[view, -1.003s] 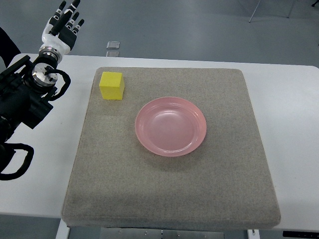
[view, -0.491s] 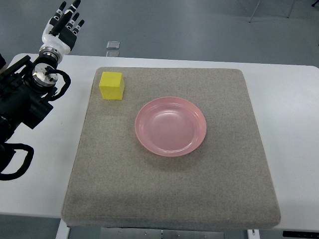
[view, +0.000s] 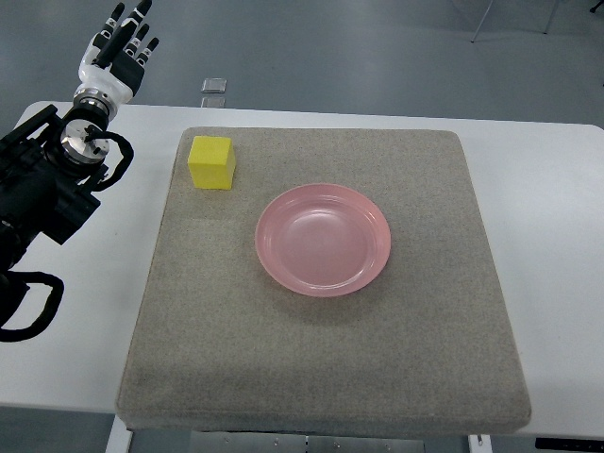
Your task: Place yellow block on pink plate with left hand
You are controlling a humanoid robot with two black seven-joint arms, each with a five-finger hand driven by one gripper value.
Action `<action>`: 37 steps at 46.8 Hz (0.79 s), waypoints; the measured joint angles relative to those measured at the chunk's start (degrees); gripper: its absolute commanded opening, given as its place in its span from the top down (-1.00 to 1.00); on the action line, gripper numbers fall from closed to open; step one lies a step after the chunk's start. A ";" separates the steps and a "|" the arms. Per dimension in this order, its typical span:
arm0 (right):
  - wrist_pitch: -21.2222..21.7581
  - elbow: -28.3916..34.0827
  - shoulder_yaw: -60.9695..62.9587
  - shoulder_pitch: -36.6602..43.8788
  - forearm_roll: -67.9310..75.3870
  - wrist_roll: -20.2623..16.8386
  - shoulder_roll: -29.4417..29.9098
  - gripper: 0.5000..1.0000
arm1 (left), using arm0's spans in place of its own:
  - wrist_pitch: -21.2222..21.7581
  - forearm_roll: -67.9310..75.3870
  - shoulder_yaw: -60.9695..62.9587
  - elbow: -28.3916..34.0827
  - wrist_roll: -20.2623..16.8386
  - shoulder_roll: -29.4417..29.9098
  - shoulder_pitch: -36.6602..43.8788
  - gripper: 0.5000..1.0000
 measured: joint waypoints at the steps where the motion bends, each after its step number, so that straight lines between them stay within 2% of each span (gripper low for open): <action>1: 0.00 0.00 0.00 0.00 0.00 0.00 0.00 -0.69 | 0.00 0.00 0.01 -0.01 0.00 -0.01 0.03 -0.98; 29: 0.00 0.00 0.00 0.05 0.00 0.00 0.00 -0.69 | 0.04 0.99 1.30 -0.12 0.50 0.23 0.05 -0.97; 37: 0.00 0.00 0.00 0.02 0.00 0.01 0.00 -0.69 | -0.02 1.01 7.86 -0.18 0.83 0.27 -0.67 -0.97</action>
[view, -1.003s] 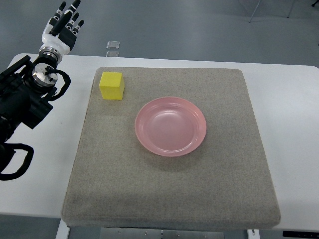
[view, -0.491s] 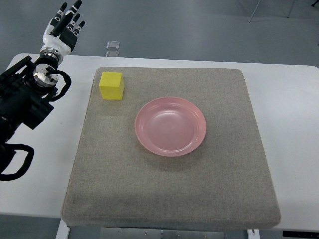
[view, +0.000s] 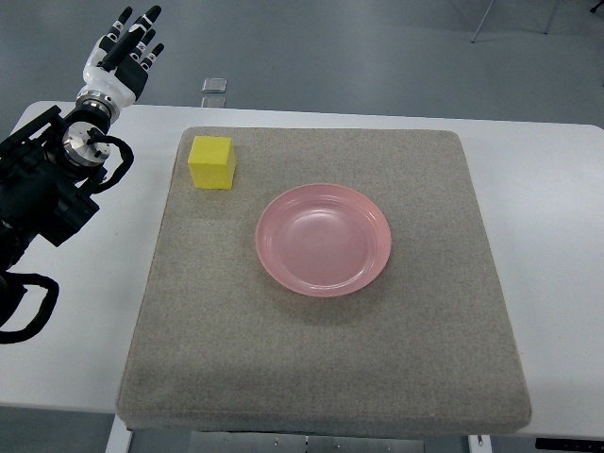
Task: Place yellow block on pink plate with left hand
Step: 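Swing the left hand out over the yellow cube, then lower the left hand fingers around the yellow cube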
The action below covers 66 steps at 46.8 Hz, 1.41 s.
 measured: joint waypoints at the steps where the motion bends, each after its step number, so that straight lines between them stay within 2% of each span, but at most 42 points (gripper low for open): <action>1: 0.00 0.00 0.00 -0.01 0.00 0.00 0.00 -0.69 | -0.01 -0.01 1.27 -0.07 0.16 0.00 -0.25 -0.97; 21: 0.00 0.00 0.00 0.00 0.00 0.00 0.00 -0.69 | -1.85 3.61 25.01 -0.11 0.33 0.30 -5.88 -0.97; 31: 0.00 0.00 0.00 0.01 0.00 0.00 0.00 -0.69 | -8.27 12.18 36.17 0.07 0.32 2.23 -8.87 -0.97; 43: 0.00 0.00 -0.02 0.00 0.00 -0.02 0.00 -0.69 | -13.32 30.83 39.04 0.22 0.23 3.92 -11.51 -0.97; 51: 0.00 0.00 -0.02 -0.01 0.00 -0.03 0.00 -0.69 | -19.98 41.63 39.06 -0.02 0.06 6.01 -13.33 -0.97; 54: 0.00 0.00 -0.01 0.01 0.00 -0.03 0.00 -0.69 | -21.22 45.84 39.12 -0.02 -0.14 6.50 -13.73 -0.97; 66: 0.00 0.00 -0.01 -0.01 0.00 -0.01 0.00 -0.69 | -22.04 58.05 39.19 -1.46 -1.71 6.63 -16.55 -0.97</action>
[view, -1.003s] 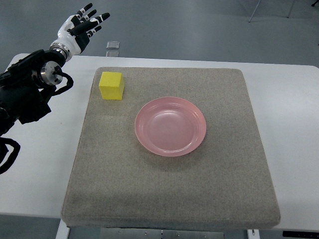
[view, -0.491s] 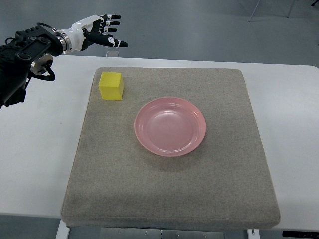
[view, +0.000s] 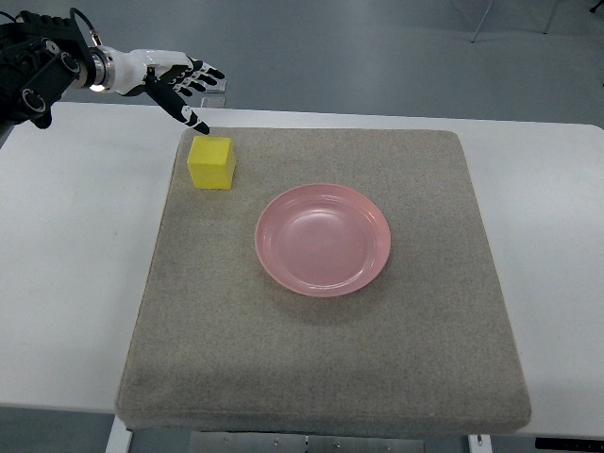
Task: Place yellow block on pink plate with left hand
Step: 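Lower the left hand fingers around the yellow cube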
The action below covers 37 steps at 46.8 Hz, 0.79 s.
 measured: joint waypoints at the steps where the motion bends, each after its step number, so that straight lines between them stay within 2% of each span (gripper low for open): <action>1: 0.00 0.00 0.00 0.00 0.00 0.01 0.00 -0.69 | 0.00 0.88 0.06 -0.30 -0.25 0.01 -0.09 -0.97; 12: 0.00 0.00 0.01 -0.01 0.00 0.00 0.00 -0.69 | 0.00 9.36 3.77 -2.64 -5.27 0.00 -1.37 -0.97; 22: 0.00 0.00 0.01 -0.01 0.00 -0.01 0.00 -0.69 | 0.11 10.14 11.15 -4.92 -9.51 -0.14 -2.26 -0.97; 37: 0.00 0.00 0.01 0.00 0.00 0.01 0.00 -0.69 | 0.78 11.77 12.42 -5.05 -9.85 -1.62 -1.96 -0.97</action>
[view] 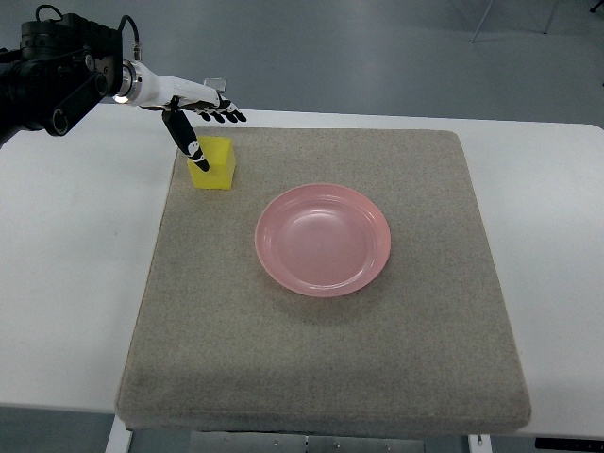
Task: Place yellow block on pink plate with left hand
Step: 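Lower the left hand fingers around the yellow cube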
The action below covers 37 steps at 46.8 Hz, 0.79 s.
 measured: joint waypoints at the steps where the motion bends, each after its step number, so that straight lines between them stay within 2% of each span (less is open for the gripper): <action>1: 0.00 0.00 0.00 0.00 0.00 0.00 0.00 -0.69 | 0.02 0.06 0.04 0.00 0.00 -0.22 0.06 -0.97; 10: 0.00 0.00 0.00 -0.02 0.00 -0.01 0.00 -0.69 | 0.29 0.65 0.42 0.41 0.00 -1.54 0.14 -0.96; 19: 0.00 0.00 0.00 -0.02 0.00 -0.01 0.00 -0.69 | 4.26 1.43 3.51 0.71 0.00 -1.91 0.16 -0.97; 37: 0.00 0.00 -0.03 0.00 0.00 0.00 0.00 -0.69 | 4.39 0.72 3.56 0.71 0.00 -1.24 0.78 -0.96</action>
